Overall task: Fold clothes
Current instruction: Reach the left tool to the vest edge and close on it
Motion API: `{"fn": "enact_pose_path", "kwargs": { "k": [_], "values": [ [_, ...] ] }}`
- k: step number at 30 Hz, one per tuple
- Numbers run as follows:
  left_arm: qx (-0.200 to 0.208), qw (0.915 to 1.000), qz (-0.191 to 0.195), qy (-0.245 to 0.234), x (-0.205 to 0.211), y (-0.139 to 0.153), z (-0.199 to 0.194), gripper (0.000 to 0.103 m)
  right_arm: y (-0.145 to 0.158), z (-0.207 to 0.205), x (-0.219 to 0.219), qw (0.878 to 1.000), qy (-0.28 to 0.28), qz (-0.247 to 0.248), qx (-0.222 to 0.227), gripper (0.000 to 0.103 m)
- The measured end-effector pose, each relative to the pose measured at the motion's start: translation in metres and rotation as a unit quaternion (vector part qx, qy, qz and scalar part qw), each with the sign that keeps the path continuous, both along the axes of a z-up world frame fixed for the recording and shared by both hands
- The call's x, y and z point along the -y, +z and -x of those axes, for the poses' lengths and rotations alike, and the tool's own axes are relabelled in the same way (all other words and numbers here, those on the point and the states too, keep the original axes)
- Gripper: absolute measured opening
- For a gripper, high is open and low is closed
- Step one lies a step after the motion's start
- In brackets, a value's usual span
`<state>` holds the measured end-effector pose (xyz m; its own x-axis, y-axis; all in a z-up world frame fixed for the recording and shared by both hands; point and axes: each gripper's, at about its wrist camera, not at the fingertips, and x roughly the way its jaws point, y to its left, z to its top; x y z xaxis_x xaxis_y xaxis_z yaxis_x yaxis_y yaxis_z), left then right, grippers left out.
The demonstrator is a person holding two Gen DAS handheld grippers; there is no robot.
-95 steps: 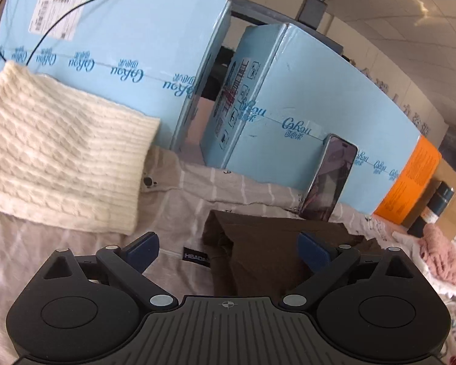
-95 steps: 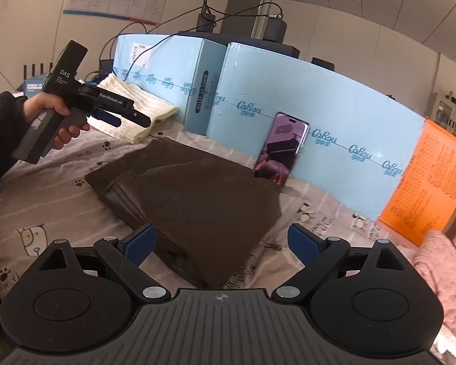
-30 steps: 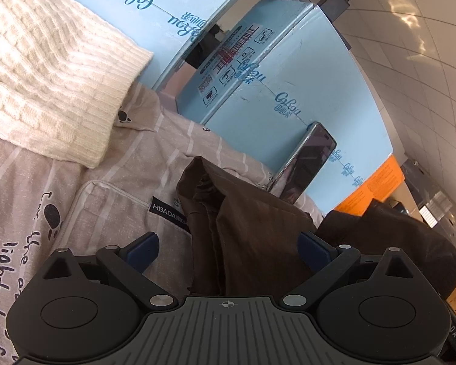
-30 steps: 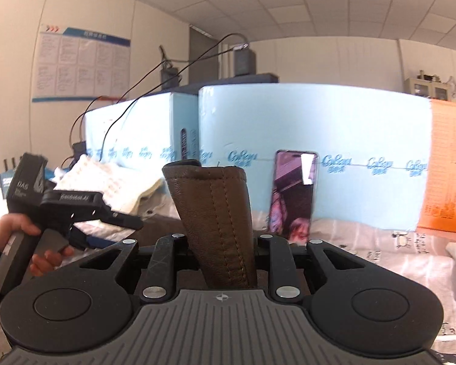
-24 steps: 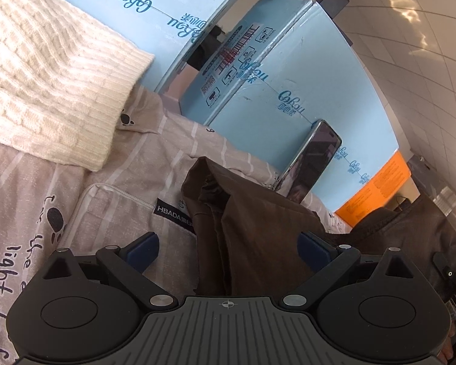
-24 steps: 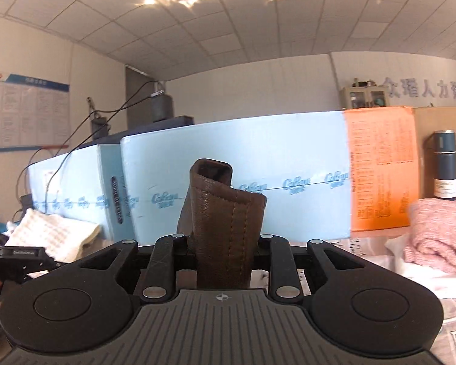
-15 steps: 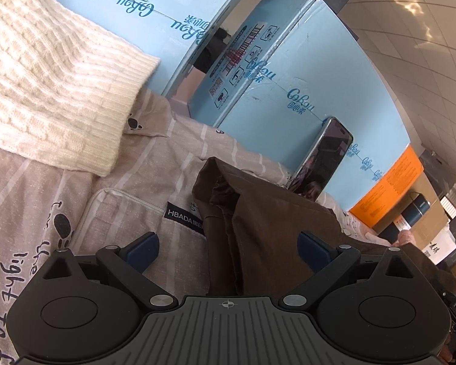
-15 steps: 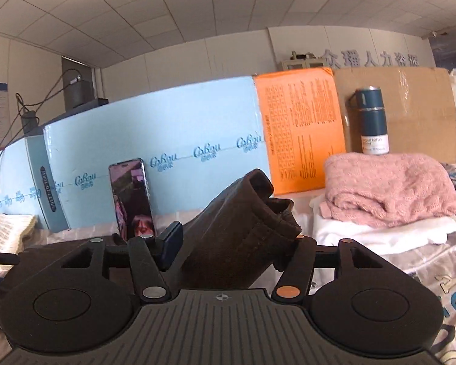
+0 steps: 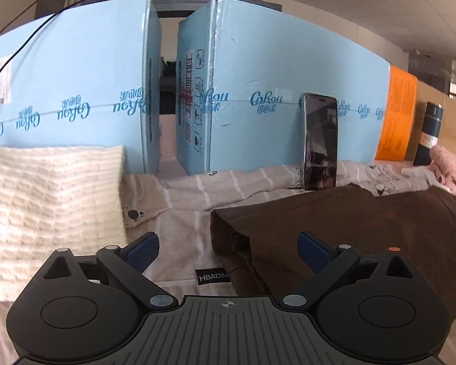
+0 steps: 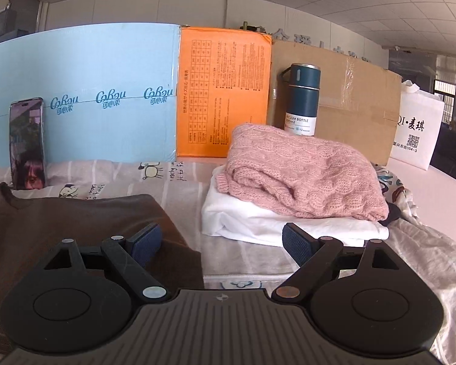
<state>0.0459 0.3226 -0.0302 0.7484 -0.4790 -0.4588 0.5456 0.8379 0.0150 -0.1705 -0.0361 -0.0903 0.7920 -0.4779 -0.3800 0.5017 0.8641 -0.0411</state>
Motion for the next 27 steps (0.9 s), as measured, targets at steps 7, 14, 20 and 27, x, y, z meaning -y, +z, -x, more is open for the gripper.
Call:
{"fn": "enact_pose_path", "kwargs": {
  "k": [7, 14, 20, 27],
  "values": [
    [0.024, 0.9951, -0.055, -0.078, 0.005, 0.0, -0.012, 0.099, 0.036, -0.003, 0.011, 0.981, 0.194, 0.022, -0.012, 0.088],
    [-0.019, 0.9925, -0.052, -0.109, 0.021, -0.01, -0.047, 0.099, 0.019, -0.056, 0.02, 0.965, 0.256, -0.049, -0.034, 0.088],
    [-0.075, 0.9852, 0.0, -0.154, 0.019, -0.021, -0.067, 0.099, -0.01, -0.081, 0.025, 0.962, 0.259, -0.071, -0.048, 0.088],
    [-0.042, 0.9798, 0.034, -0.193, 0.017, -0.017, -0.051, 0.099, -0.019, -0.079, 0.034, 0.966, 0.239, -0.091, -0.028, 0.088]
  ]
}}
